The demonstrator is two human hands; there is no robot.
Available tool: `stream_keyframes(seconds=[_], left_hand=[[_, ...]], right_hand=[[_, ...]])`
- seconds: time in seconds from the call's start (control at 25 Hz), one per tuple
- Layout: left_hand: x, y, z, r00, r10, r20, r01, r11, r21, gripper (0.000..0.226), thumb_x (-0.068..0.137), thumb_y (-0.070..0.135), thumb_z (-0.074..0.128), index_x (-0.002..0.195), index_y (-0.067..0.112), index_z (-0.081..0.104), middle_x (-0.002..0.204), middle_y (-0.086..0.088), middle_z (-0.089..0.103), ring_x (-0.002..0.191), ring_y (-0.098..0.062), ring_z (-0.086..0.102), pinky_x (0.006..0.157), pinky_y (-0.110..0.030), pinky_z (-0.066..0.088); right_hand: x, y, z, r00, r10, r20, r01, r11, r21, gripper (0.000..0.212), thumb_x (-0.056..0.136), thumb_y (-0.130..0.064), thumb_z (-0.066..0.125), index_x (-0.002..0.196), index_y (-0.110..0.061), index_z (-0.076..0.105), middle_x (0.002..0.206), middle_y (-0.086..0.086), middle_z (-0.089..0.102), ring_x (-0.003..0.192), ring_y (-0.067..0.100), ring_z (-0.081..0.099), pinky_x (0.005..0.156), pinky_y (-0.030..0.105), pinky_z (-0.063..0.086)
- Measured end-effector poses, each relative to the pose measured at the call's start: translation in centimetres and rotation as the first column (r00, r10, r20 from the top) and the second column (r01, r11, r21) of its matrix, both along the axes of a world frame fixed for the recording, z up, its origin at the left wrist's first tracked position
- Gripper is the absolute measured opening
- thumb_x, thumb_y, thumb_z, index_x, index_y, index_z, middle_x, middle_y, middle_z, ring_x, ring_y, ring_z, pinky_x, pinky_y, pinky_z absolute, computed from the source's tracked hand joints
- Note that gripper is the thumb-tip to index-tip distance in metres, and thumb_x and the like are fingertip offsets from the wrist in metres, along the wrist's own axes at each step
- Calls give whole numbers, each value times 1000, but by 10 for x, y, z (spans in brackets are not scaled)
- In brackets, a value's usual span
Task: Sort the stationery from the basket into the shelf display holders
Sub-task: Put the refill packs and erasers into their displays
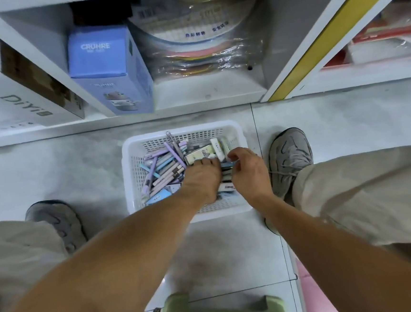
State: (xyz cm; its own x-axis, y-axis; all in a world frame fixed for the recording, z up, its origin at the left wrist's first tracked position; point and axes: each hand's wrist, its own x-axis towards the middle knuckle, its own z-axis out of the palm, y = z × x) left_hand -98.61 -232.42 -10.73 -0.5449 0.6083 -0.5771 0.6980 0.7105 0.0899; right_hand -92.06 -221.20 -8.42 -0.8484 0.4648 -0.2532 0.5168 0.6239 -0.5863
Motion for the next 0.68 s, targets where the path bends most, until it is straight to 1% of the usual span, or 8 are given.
stream_keyframes(seconds=[0.12,0.2,0.28,0.36,0.48,0.56,0.64,0.68], left_hand=[[-15,-8,11,987,80,141,-87,995,49,73,65,24,82,125,8,45,84,-3,57,70,-20,52,51,-25,39],[-27,-18,19,961,147,232,-166,984,64,62,69,26,82,119,8,50,74,0,56,64,-14,54,45,-23,35],[-36,-30,26,936,197,292,-220,974,47,49,70,28,84,105,8,56,76,-2,62,65,-15,60,46,-27,45],[-43,-44,32,899,251,360,-280,960,29,43,69,25,84,100,7,61,83,-8,69,71,-20,67,58,-35,57],[-47,-65,39,781,376,499,-471,879,75,43,66,24,87,99,9,64,89,-10,71,77,-21,70,71,-40,60],[-47,-77,47,636,460,620,-645,758,99,37,65,13,86,95,10,65,84,-12,71,70,-22,72,63,-38,62],[-50,-87,58,510,506,696,-766,635,100,33,65,1,80,94,7,66,81,-16,71,67,-25,73,56,-37,61],[-52,-91,65,474,514,715,-798,593,103,30,66,-2,79,92,5,66,79,-16,72,65,-25,73,54,-35,60]], right_hand=[[-3,4,4,996,-84,-35,82,995,-50,38,85,11,49,111,-8,68,110,5,68,95,24,64,84,37,54],[-8,7,9,990,-135,-42,129,985,-114,35,85,8,53,111,-9,68,106,4,68,88,21,64,80,37,55],[-12,8,12,991,-131,-20,125,973,-194,30,86,0,59,113,-10,67,103,2,67,82,15,62,76,31,53],[-14,7,14,994,-99,56,110,958,-265,30,88,-6,61,117,-13,65,103,0,67,86,16,63,77,29,50],[-17,2,15,988,-56,144,104,930,-352,31,89,-10,60,119,-17,64,107,0,68,93,20,64,74,26,48],[-20,-4,20,981,-104,165,180,813,-553,24,91,-10,61,113,-17,66,105,4,72,87,18,67,70,27,53],[-23,-6,30,979,-116,165,202,551,-810,14,95,-18,63,107,-15,70,101,9,75,84,18,71,69,28,58],[-25,-6,36,987,-97,130,160,462,-873,18,97,-25,64,109,-13,71,105,10,75,90,21,72,75,29,59]])
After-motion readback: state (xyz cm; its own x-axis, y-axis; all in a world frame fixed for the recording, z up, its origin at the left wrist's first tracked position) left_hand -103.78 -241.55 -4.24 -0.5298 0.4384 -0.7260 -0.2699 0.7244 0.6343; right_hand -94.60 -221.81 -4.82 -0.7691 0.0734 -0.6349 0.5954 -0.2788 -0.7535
